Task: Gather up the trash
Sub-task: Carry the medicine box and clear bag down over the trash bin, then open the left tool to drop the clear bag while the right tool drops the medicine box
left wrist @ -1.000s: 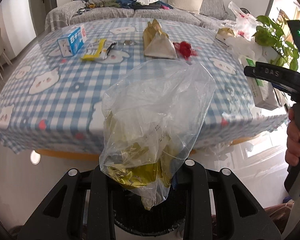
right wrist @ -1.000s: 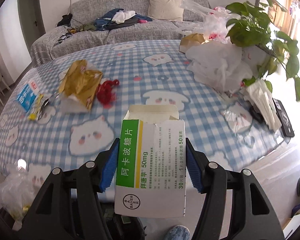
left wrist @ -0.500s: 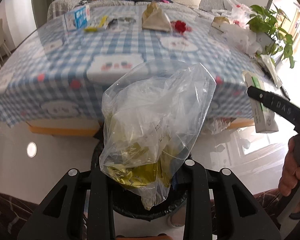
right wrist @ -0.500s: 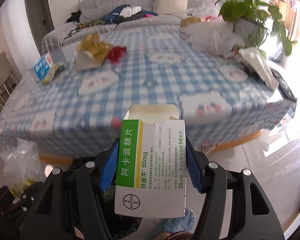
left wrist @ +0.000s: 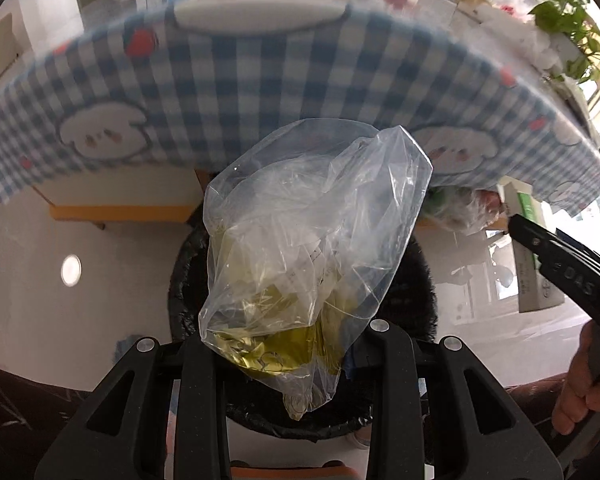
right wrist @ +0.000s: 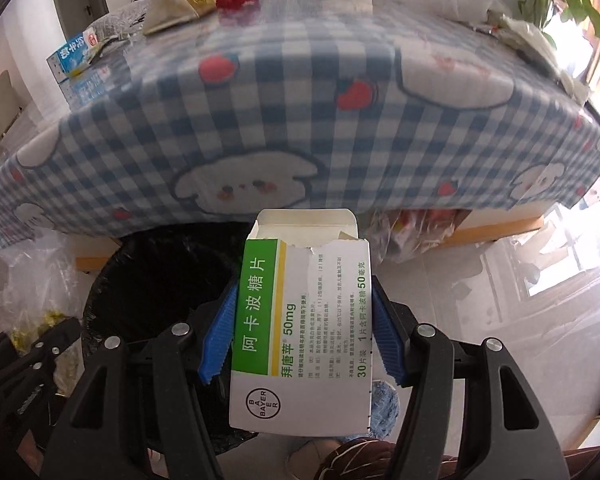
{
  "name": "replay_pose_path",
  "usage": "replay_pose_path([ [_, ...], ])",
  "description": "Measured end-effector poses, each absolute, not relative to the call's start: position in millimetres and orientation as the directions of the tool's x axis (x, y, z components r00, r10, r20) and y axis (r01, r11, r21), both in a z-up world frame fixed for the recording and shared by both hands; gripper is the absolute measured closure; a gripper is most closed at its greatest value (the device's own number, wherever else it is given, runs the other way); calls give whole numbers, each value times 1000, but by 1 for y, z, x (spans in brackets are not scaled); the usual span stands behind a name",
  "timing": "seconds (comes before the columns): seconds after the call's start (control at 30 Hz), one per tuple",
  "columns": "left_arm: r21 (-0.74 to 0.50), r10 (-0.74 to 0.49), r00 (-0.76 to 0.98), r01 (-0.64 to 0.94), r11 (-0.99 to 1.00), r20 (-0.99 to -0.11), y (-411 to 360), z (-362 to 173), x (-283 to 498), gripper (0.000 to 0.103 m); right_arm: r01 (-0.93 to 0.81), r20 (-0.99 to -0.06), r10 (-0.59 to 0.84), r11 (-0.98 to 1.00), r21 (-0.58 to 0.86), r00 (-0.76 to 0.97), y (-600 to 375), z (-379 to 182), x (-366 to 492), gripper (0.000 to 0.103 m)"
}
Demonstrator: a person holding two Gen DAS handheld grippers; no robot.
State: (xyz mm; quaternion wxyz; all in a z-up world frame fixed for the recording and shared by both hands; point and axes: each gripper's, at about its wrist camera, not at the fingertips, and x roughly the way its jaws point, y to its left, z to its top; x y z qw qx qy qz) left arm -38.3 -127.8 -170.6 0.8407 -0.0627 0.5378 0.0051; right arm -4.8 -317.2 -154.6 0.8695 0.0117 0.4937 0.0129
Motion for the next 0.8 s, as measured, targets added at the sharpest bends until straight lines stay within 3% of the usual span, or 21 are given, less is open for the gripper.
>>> replay_pose_path([
  [0.53,-91,-66,400,-43,995,-914,-149,-202,-20,73,-6,-882,7,1000,4,471,-315,-185,0,44],
  [0.73,-88,-60,385,-56,995,-921,-153,-206,-17,63,3,-883,5,1000,7,469,-319,-186,1,44],
  [0.8,-85,-56,384,-58,995,-922,-151,-209,-16,54,4,-883,7,1000,9,470,-318,-186,1,44],
])
